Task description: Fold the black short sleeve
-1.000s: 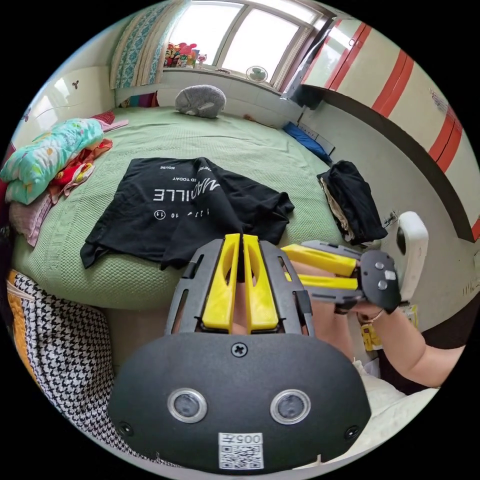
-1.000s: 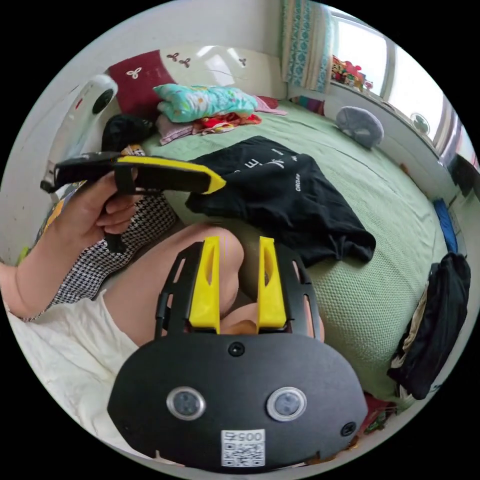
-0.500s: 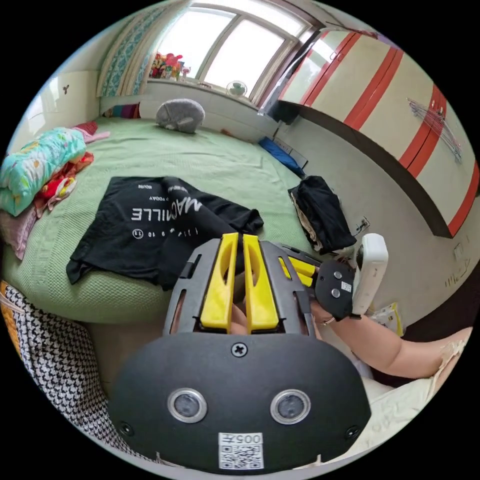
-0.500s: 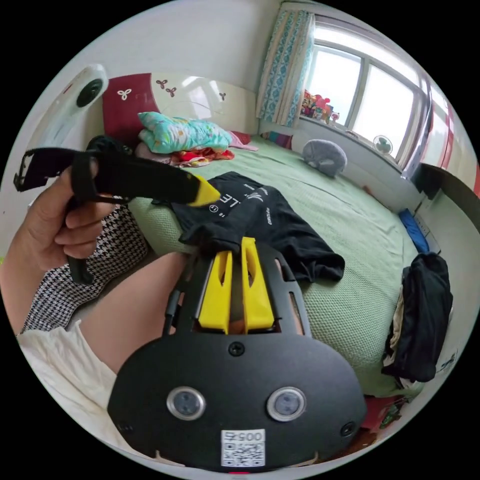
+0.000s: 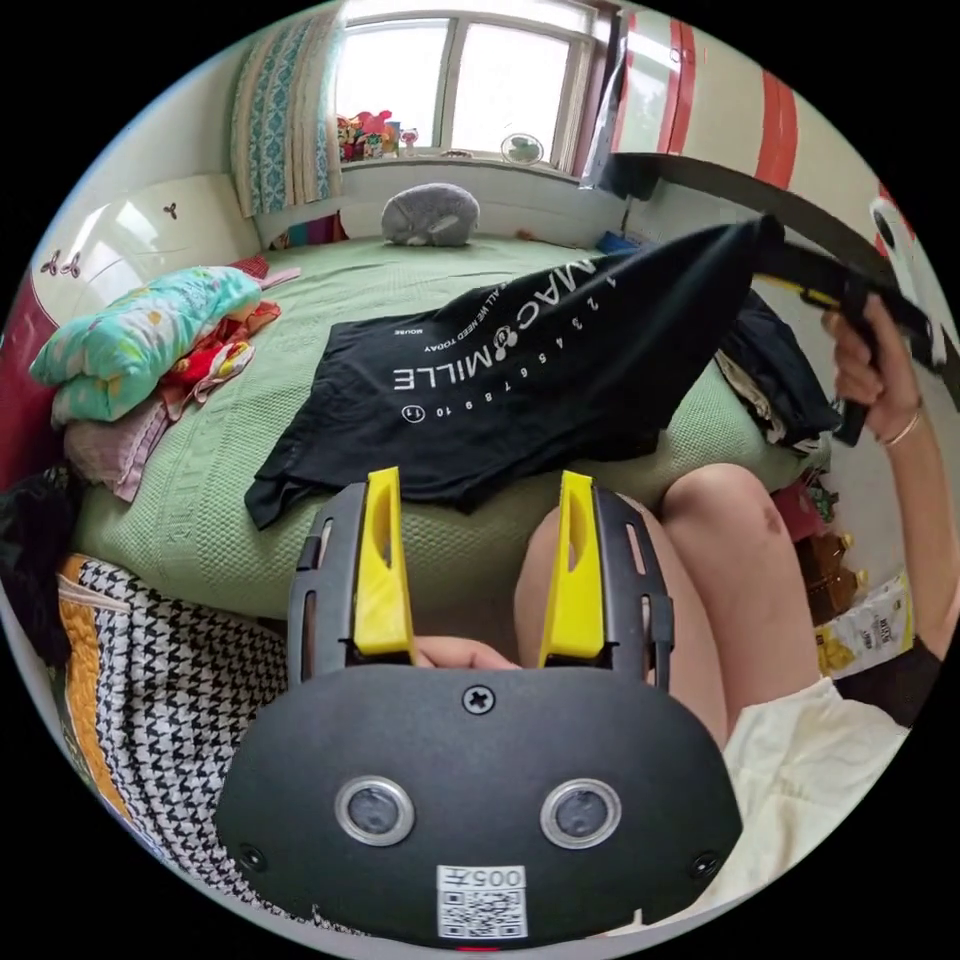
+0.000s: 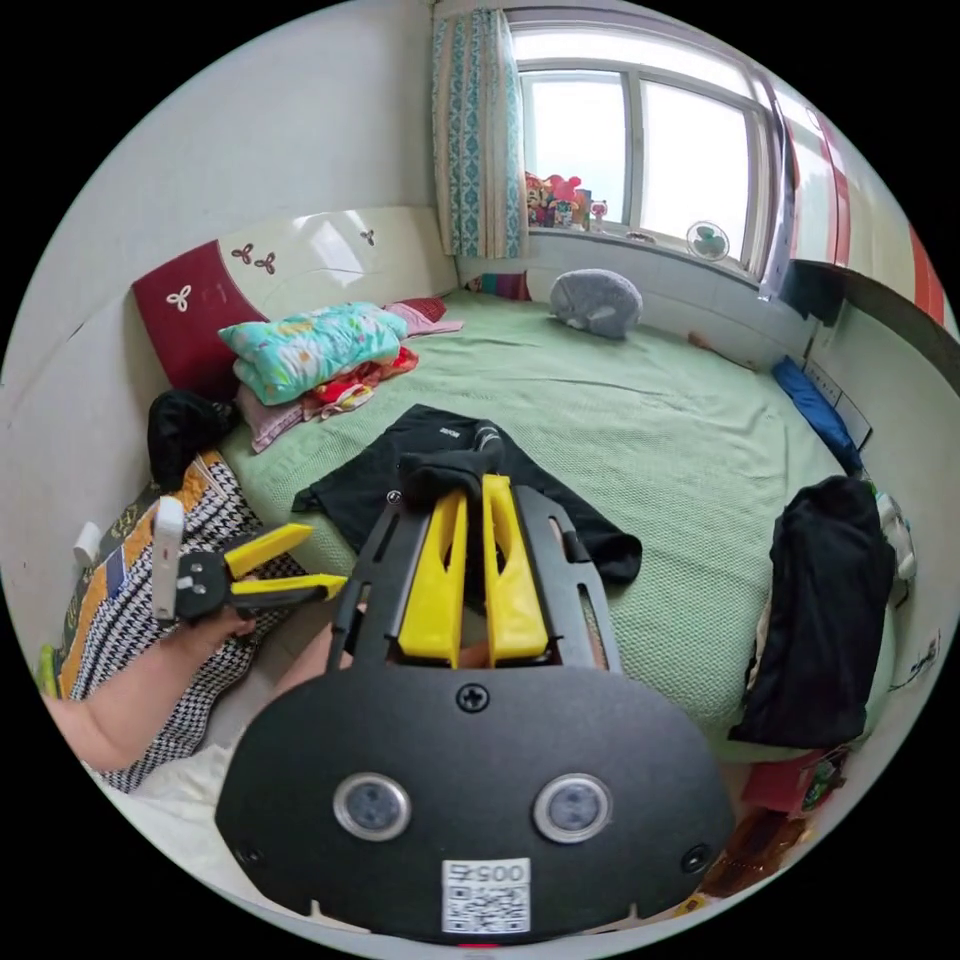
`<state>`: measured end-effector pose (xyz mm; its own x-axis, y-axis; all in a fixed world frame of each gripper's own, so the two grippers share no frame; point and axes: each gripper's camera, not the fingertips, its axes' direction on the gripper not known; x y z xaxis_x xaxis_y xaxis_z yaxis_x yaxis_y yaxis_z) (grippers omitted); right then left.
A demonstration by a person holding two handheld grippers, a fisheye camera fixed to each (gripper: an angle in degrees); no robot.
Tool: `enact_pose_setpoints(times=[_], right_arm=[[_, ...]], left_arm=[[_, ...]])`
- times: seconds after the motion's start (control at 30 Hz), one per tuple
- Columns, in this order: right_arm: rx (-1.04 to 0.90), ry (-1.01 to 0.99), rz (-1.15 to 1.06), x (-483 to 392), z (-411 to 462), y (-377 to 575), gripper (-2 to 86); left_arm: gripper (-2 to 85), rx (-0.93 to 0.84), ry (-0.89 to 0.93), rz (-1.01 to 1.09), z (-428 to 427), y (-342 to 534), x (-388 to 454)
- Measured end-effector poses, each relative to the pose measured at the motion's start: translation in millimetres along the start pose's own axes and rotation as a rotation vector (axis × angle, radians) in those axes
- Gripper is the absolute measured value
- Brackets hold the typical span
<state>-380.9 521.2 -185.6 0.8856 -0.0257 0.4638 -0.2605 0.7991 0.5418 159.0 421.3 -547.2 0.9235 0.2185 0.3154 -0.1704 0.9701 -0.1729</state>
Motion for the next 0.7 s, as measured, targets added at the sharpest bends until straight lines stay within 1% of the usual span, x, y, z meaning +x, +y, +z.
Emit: enact_pose_setpoints(times=[0.1, 0.2, 0.33, 0.5, 0.6, 0.67, 0.7], right_arm=[[-0.003, -0.013, 0.032, -2, -15, -32, -1.4], [0.003, -0.001, 0.039, -5, -28, -57, -1.4], [0.014, -0.001, 0.041, -4, -44, -77, -1.4], [0.016, 0.008, 0.065, 12, -55, -93, -1.3], [0.011, 0.018, 0.093, 26, -56, -102, -1.3], [-0.003, 0.024, 0.124, 40, -53, -109, -1.3], [-0.007, 0.025, 0.133, 44, -51, -111, -1.3]], left_arm=[[20.9, -0.056, -0.001, 0.048, 23, -14, 6], [20.6, -0.091, -0.054, 0.068, 42, -28, 8], [17.5, -0.119, -0.166, -0.009, 56, -48, -5], [14.1, -0.109, -0.207, -0.077, 62, -67, -26], [8.6, -0.075, -0.237, -0.154, 59, -80, -45], [3.2, -0.023, -0.191, -0.177, 51, -95, -59], [2.7, -0.011, -0.18, -0.176, 49, -100, -62]])
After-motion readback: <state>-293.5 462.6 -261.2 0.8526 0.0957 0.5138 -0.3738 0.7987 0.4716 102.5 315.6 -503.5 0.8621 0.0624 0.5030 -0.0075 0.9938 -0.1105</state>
